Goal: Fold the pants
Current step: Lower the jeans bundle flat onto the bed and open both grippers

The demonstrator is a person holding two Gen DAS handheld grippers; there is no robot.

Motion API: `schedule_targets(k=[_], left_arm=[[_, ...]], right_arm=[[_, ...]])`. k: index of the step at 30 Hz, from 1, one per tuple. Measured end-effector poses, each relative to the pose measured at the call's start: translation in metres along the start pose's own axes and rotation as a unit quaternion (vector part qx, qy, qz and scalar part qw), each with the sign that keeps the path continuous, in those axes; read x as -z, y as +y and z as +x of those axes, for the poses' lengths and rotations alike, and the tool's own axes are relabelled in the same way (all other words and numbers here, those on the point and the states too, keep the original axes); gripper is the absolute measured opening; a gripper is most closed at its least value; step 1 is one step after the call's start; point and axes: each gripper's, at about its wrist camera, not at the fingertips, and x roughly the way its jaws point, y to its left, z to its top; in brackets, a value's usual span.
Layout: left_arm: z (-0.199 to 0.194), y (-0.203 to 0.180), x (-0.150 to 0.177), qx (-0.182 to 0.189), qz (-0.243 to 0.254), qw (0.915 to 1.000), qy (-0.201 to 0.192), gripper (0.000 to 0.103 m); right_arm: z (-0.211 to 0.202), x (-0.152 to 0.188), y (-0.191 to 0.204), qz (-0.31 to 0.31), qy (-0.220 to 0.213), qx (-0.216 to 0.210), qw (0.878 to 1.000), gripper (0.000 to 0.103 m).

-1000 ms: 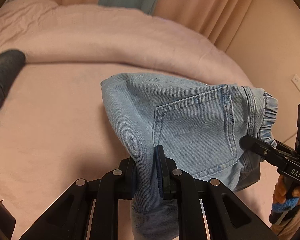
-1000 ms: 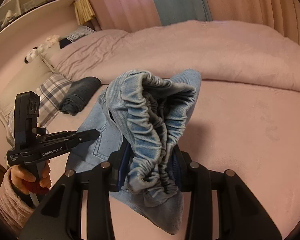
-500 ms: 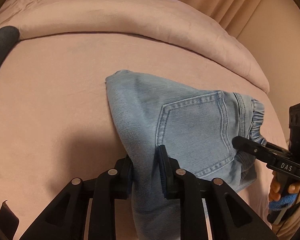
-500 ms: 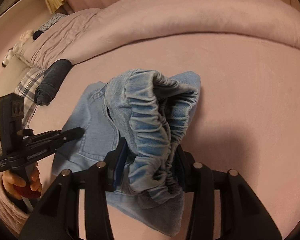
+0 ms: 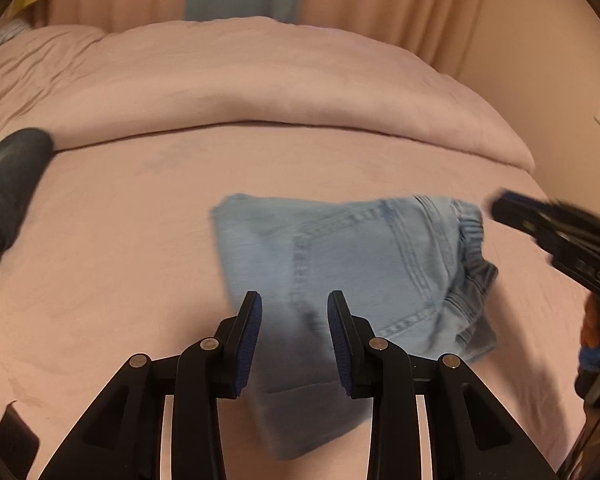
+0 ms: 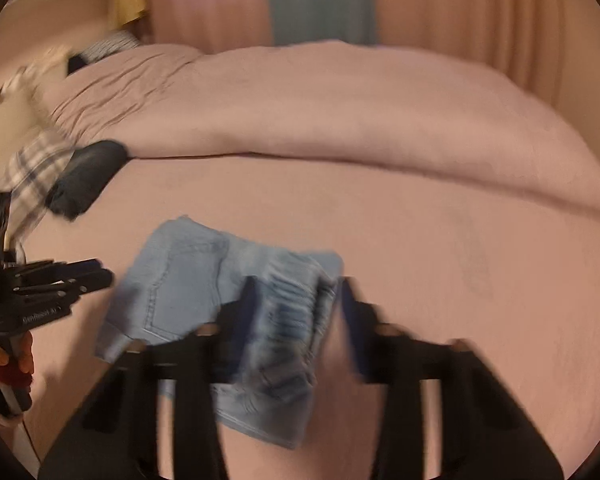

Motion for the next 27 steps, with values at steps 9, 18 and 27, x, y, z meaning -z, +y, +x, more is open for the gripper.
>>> schedule_targets(k=[9,18,27], left_arm=[[0.052,-0.017,0.010,-0.002,0.020,0.9984,0.052,0.032],[0.022,-0.011,0.023,0.000,0.010,0.9994,0.033,0.032],[0.031,-0.020,0.028,-0.031,0.022,0.9989,0.027,0.033]], right_arm=[[0.084,0.016,0.008,0.004,0.096,0.004,0.995,0.019],[0.031,0.022,0.012,0.008,0.048,-0.048,0.998,0.023],[0.060,0.067,0.015,0.032,0.094,-0.051,0.994,0.017]])
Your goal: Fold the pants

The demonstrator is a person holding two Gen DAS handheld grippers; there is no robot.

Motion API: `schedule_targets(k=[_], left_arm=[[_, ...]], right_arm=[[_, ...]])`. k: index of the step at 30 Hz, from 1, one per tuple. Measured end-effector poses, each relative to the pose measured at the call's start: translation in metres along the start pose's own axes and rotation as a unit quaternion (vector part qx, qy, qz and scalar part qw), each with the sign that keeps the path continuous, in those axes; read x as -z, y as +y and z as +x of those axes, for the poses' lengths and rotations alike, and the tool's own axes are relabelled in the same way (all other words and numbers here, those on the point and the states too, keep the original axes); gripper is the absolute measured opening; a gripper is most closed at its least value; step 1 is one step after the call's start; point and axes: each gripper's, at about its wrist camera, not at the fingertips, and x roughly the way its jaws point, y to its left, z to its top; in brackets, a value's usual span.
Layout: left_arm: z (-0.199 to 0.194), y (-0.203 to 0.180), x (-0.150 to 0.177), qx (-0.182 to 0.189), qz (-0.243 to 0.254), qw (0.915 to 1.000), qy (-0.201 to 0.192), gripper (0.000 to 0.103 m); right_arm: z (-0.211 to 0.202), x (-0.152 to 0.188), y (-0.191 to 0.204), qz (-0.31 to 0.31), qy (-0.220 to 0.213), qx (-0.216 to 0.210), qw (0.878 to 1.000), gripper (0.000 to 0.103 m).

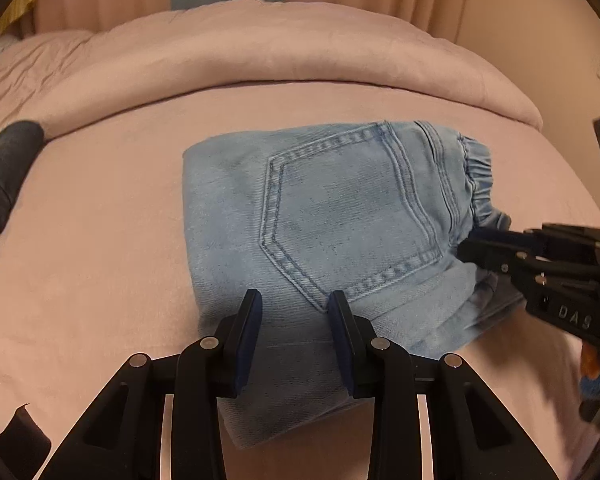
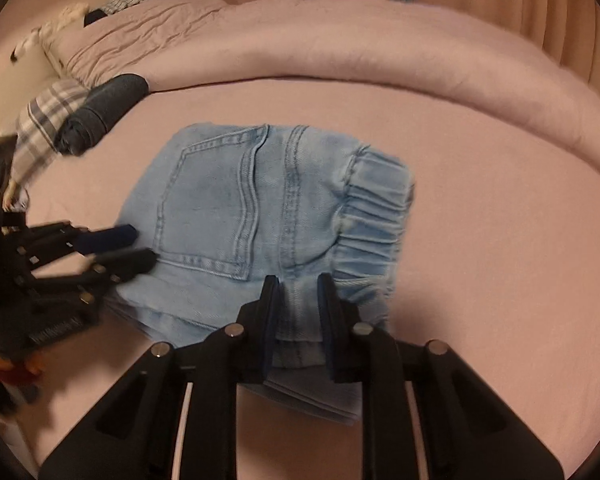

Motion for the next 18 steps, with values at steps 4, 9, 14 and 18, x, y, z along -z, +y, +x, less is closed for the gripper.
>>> schedule_targets(k=[4,9,14,18], left_arm=[[-0.026,-0.003,0.000,-0.027,-0.003,0.9996,-0.013,0.033],[-0.065,-0.015,-0.001,-0.063,0.018,0.9974,-0.028,0.048],[-0.113,-0.024,-0.003,-0.054,-0.001,0.9964,-0.066,0.069],[-0.139,-0.031,-0.011,-0.059,-0.018,0.9952,-0.077,0.074]], right_arm=[[-0.025,-0.002,0.010,0.004,-0.016,-0.002,1.000,0.025],[-0.077,0.008,0.023,0.010,-0.048,-0.008,0.999,0.045],[-0.119,0.016,0.038,0.000,-0.058,-0.004,0.998,0.056],[-0.150,0.021,0.051,-0.012,-0.072,-0.001,0.997,0.062]])
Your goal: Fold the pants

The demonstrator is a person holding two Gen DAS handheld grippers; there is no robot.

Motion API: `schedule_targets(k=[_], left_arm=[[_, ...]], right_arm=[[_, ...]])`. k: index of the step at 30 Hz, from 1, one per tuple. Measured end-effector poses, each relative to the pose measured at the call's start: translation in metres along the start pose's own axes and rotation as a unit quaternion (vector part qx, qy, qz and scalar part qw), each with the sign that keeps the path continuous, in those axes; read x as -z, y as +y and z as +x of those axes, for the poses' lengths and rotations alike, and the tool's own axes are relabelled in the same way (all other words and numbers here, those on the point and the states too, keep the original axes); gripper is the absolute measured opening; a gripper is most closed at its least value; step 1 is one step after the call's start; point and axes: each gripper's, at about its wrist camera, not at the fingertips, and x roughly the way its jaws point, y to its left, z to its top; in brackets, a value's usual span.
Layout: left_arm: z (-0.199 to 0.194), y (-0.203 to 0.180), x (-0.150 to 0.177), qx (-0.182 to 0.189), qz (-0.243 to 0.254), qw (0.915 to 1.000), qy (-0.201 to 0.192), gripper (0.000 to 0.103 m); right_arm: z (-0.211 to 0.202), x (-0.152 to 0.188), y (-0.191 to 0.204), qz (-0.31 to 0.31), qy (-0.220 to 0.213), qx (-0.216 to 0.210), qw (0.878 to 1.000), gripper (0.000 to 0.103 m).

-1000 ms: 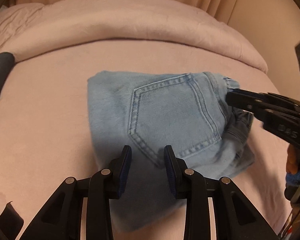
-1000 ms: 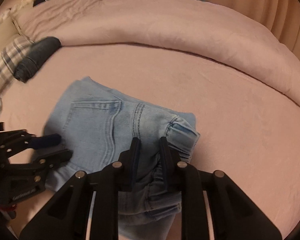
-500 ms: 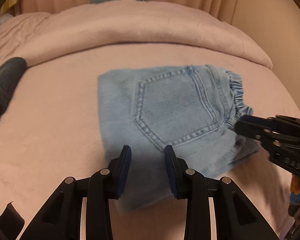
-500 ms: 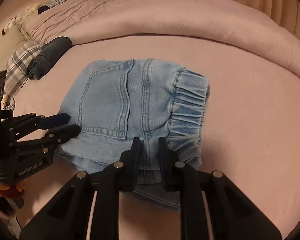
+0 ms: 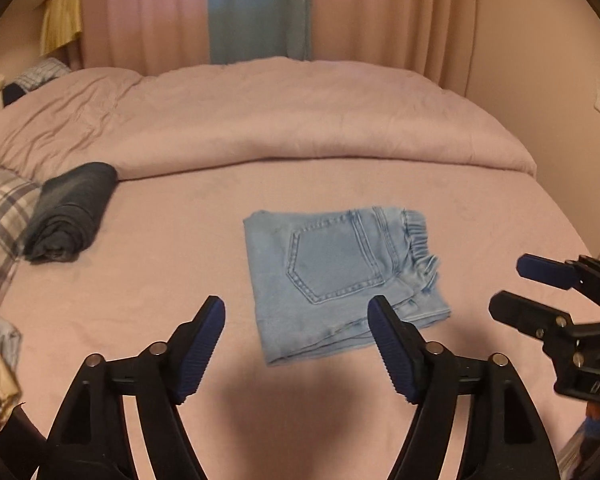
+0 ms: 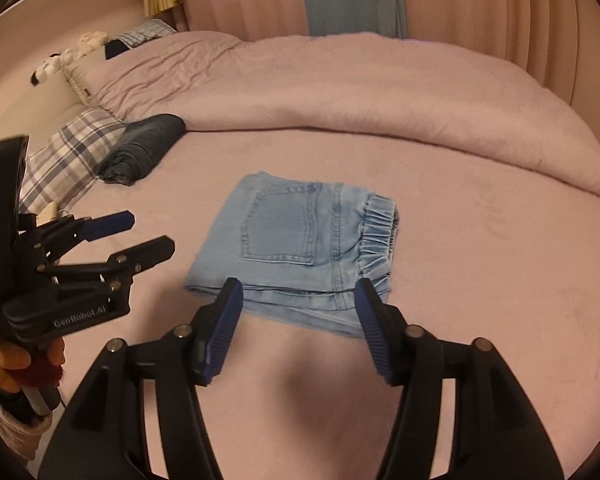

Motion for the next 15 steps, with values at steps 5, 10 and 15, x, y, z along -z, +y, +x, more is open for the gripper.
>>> schedule_targets(k=[5,10,15], left_arm=[[-0.035,-0.008,-0.001,0.017,0.001,0.9998,-0.011,0.076],[-0.061,-0.012,-0.006,0.021,-0.007,0.9996,-0.018,0.081],[-0.078,-0.016,-0.013,-0.010,-0.002,0.9997,-0.024,0.081]], right_arm=[[-0.034,-0.002,0.013,-0.009,-0.014,0.012,1.000,0.074],[-0.061,-0.010,0.025,-0.017,-0.015,0.042,0.999,0.081],[-0.077,-0.018,0.027,0.009,-0.005,0.038,0.999,0.081]])
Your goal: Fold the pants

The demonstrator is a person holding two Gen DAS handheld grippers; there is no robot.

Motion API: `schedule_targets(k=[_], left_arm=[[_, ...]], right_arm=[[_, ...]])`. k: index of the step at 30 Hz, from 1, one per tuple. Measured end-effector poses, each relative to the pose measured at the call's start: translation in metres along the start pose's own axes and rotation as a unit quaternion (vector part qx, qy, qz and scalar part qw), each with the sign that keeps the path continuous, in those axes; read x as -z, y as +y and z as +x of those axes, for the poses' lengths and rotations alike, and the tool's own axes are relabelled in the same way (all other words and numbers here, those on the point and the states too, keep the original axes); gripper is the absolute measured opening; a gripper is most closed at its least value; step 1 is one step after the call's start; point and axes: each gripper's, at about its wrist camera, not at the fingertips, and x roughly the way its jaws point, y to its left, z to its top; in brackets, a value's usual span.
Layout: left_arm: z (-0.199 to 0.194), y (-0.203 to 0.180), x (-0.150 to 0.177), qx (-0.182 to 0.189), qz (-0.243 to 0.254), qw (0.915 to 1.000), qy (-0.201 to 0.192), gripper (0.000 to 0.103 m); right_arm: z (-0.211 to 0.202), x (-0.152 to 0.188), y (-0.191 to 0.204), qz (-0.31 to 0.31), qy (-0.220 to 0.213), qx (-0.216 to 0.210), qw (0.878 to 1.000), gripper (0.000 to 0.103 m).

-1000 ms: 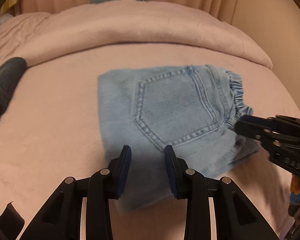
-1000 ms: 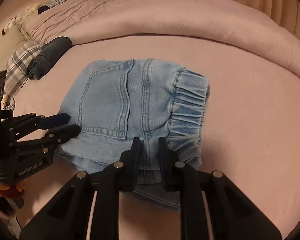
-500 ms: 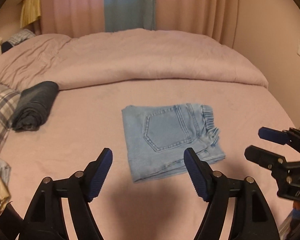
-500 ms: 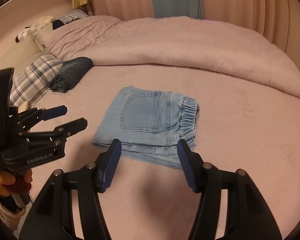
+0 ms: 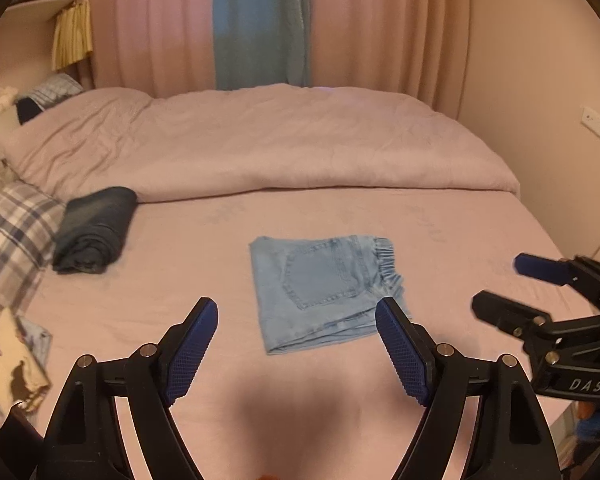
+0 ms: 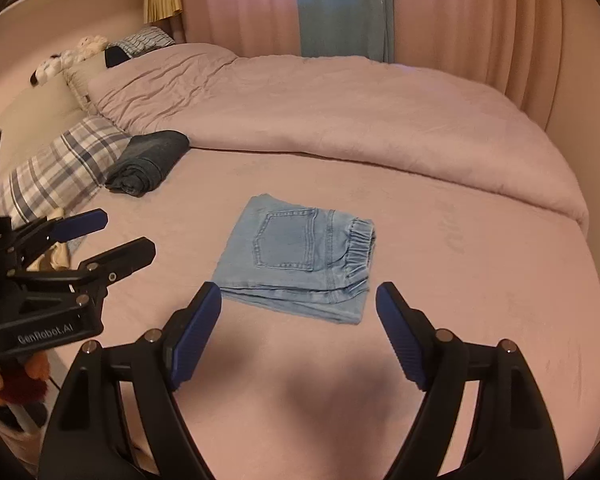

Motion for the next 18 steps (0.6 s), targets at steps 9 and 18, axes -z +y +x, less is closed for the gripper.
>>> schedule_targets(k=[9,18], left_arm=[[-0.021,0.002,-0.014,-0.017,-0.003,0.9997,-0.015,0.081],[-0.037,0.000,-0.024,-0.019,0.001,0.9995,-0.025,0.081]], right_arm=[[-0.031,-0.018,0.009,-0.007,-0.013,0.013,1.000,0.081],[-0.053,-0.028,0.016,-0.018,-0.029,0.017,0.999,0.081]])
